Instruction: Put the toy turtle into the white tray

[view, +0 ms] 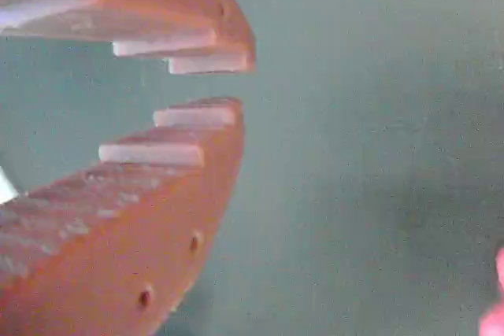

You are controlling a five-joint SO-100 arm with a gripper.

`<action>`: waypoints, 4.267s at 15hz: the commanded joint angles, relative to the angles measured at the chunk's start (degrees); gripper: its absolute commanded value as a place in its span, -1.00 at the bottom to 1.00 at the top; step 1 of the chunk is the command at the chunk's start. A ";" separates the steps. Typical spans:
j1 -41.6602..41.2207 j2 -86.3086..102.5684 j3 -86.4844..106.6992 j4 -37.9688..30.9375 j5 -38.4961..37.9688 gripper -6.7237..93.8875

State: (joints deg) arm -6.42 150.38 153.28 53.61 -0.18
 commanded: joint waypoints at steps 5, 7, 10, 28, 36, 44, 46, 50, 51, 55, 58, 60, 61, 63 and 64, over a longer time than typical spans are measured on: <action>-2.20 -33.57 -39.02 3.25 -4.57 -0.87; -3.96 -46.58 -53.70 7.91 -5.19 -0.87; -6.94 -63.90 -70.22 10.02 -9.49 -0.87; -11.16 -107.75 -124.72 32.96 -23.91 0.31; -11.25 -116.63 -131.84 31.90 -22.50 0.31; -11.16 -114.79 -131.31 31.55 -16.79 -0.95; -11.16 -108.90 -128.14 32.61 -14.77 -0.95; -11.07 -89.91 -113.29 34.54 -12.13 -0.95; -11.07 -83.94 -108.37 35.24 -11.34 -0.95; -6.42 -61.52 -92.72 39.90 -8.17 -0.95; 1.58 -49.39 -83.58 43.15 -8.26 -0.95; 9.05 -44.47 -80.16 44.47 -11.16 -0.95; 13.27 -43.07 -79.89 44.56 -11.95 -0.95; 21.53 -42.54 -80.24 44.65 -13.18 -0.95; 25.31 -42.71 -80.60 44.65 -13.54 -0.95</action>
State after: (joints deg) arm 14.33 102.74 74.09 97.91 -12.30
